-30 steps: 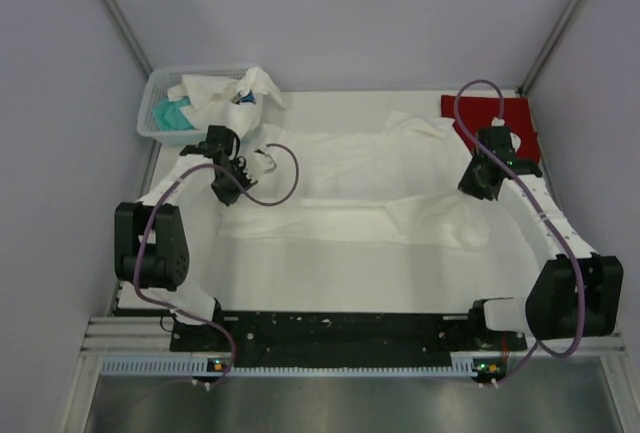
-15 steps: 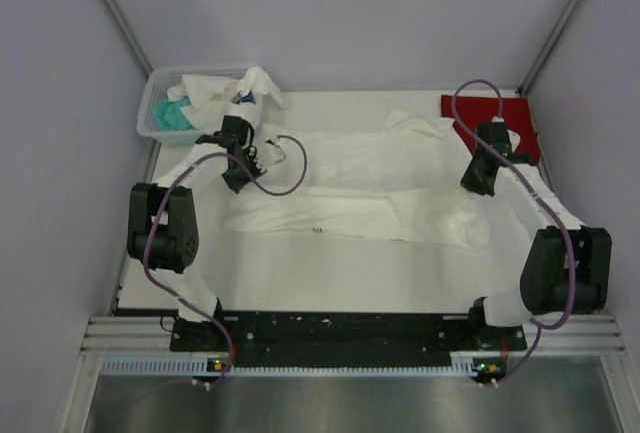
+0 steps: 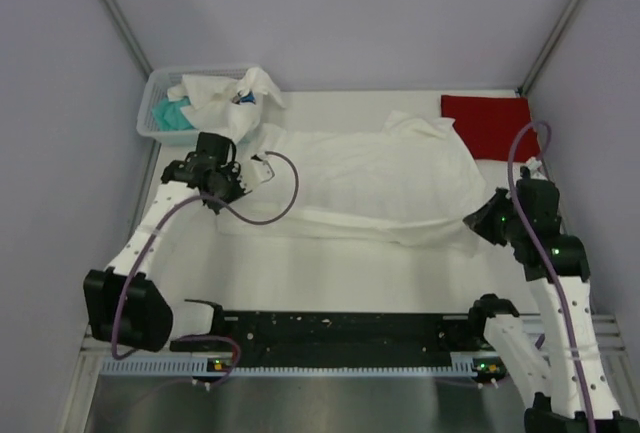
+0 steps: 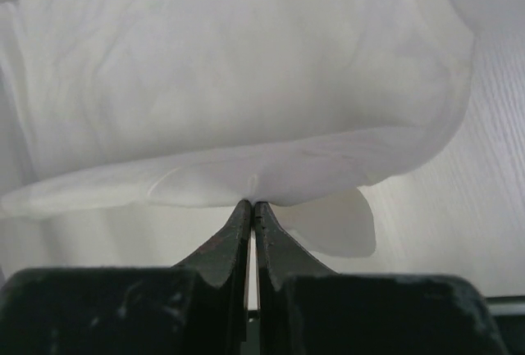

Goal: Fold and stack the t-shirts
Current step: Fold the flattened tshirt in 1/3 of the way

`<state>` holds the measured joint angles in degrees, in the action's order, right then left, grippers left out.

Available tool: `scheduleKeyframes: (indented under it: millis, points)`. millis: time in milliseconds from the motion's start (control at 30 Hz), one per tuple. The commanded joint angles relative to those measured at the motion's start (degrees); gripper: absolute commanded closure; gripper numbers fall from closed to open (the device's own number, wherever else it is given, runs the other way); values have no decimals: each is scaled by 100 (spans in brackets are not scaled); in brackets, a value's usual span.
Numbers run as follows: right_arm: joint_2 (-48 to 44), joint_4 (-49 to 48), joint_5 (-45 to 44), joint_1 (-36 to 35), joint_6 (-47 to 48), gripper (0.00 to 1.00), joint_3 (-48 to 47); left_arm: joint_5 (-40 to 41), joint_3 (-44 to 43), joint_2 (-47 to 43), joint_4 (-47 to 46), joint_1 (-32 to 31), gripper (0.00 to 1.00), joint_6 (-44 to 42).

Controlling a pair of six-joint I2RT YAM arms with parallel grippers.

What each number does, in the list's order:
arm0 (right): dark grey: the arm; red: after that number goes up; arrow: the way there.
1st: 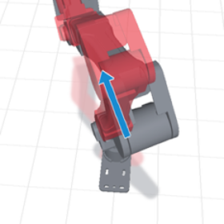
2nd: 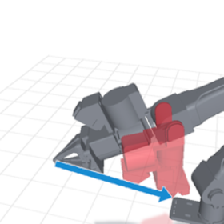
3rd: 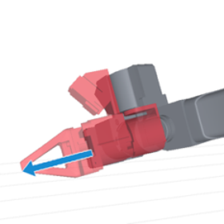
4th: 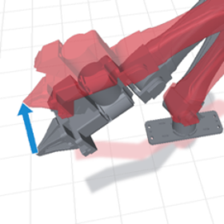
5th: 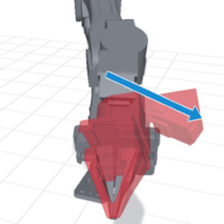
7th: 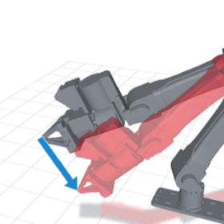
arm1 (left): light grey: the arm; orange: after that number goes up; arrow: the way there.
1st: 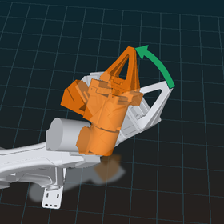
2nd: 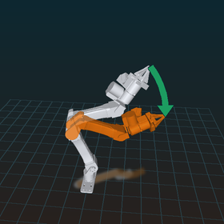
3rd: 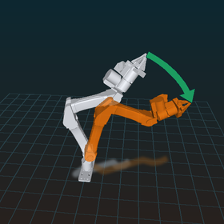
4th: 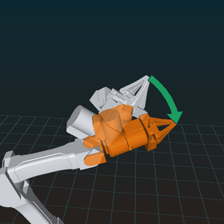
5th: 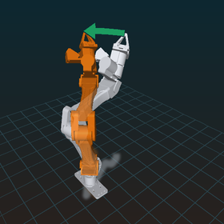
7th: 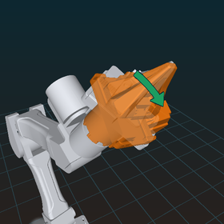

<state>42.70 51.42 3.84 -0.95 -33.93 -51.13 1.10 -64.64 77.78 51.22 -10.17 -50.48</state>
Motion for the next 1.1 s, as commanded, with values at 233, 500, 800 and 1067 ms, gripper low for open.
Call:
scheduleKeyframes:
  millis: [233, 500, 800, 1067]
  points:
    - [-1351, 1906, 953, 60, -597, 100, 615, -58, 1059, -2090, 1582, 24, 100, 38]
    - [-1475, 2742, 644, 60, -386, 100, -362, -84, 594, -2505, 2612, 24, 100, 188]
    - [-843, 1645, -92, 51, -307, 100, 173, -383, 207, -1513, 1296, 7, 100, -270]
    - [438, -490, -972, 69, -719, 100, 446, 215, -645, 490, 424, 7, 100, -138]
